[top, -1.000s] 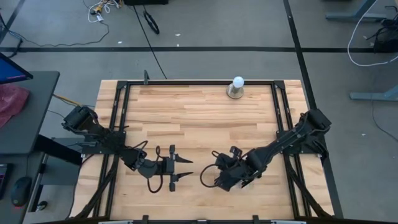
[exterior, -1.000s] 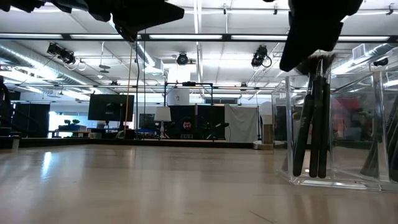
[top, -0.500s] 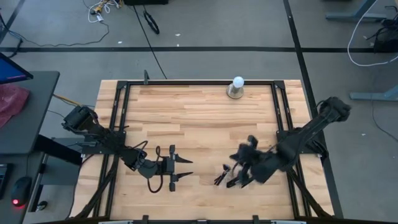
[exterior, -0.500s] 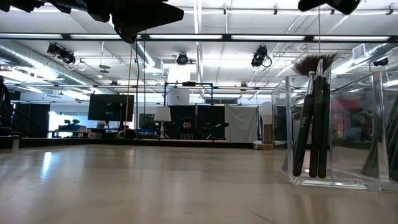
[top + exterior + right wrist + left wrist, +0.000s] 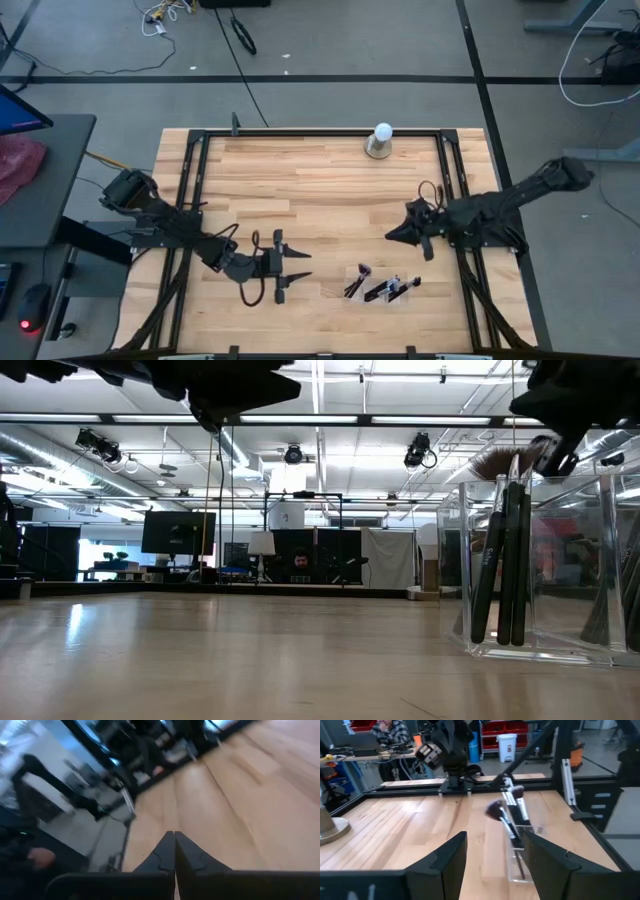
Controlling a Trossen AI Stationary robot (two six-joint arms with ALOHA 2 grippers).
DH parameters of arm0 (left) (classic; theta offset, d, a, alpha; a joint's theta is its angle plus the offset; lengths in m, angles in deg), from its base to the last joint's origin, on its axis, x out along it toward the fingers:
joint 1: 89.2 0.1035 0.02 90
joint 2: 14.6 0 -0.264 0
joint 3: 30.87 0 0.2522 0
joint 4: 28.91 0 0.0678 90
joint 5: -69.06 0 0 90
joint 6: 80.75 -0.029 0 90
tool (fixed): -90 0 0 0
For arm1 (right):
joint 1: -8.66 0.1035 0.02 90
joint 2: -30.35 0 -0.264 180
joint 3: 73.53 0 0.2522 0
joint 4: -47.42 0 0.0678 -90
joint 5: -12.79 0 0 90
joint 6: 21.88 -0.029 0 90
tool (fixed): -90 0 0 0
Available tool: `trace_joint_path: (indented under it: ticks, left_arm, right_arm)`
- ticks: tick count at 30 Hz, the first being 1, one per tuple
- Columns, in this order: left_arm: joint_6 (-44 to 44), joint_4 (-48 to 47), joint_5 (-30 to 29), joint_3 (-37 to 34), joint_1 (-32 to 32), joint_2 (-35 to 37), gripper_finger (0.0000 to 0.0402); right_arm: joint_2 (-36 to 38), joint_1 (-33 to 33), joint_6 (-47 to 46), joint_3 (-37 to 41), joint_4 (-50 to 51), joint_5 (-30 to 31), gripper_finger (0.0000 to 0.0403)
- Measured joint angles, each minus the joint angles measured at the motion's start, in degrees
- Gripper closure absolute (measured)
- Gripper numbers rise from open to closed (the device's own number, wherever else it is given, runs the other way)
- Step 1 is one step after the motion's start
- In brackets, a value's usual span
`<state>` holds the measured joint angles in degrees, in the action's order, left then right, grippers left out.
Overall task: Put items in baskets/containers
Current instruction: Return to Home Position
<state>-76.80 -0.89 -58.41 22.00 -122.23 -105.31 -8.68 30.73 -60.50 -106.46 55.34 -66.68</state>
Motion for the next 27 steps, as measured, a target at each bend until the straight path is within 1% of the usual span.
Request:
trace_joint_path:
  ticks: [2, 3, 6, 9, 11, 14, 19, 23, 27]
  left_arm:
    - [0.3, 0.2, 0.0, 0.0, 0.9, 0.0, 0.0204]
    - [0.9, 0.2, 0.0, 0.0, 1.3, 0.0, 0.0204]
    - [3.3, 0.2, 0.0, 0.0, 2.7, 0.0, 0.0204]
    - [5.9, 0.0, 0.0, 0.0, 3.8, 0.0, 0.0204]
    - [6.9, -0.1, 0.1, 0.0, 4.2, 0.0, 0.0204]
    - [8.7, -0.1, 0.2, 0.0, 4.4, 0.0, 0.0205]
    - [9.2, -0.2, 0.2, 0.0, 3.5, 0.0, 0.0205]
    - [10.2, -0.1, 0.3, 0.0, 3.1, 0.0, 0.0205]
    - [10.8, -0.1, 0.3, 0.0, 3.7, 0.0, 0.0205]
  right_arm:
    - [1.5, -4.7, 1.3, 3.9, -7.1, -5.4, 0.0403]
    - [1.9, -7.1, 2.1, 5.0, -8.9, -8.0, 0.0403]
    - [2.7, -13.5, 9.0, 5.9, -8.5, -14.9, 0.0403]
    - [3.9, -17.8, 17.8, 6.0, -10.2, -22.0, 0.0403]
    - [5.2, -19.7, 22.0, 6.0, -10.7, -25.3, 0.0403]
    - [8.4, -22.0, 23.5, 6.0, -9.4, -26.5, 0.0403]
    - [17.2, -22.7, 21.6, 6.0, -1.9, -26.2, 0.0403]
    - [22.8, -21.3, 19.7, 6.0, 3.1, -22.3, 0.0403]
    - [26.9, -18.5, 20.2, 6.0, 8.5, -19.0, 0.0403]
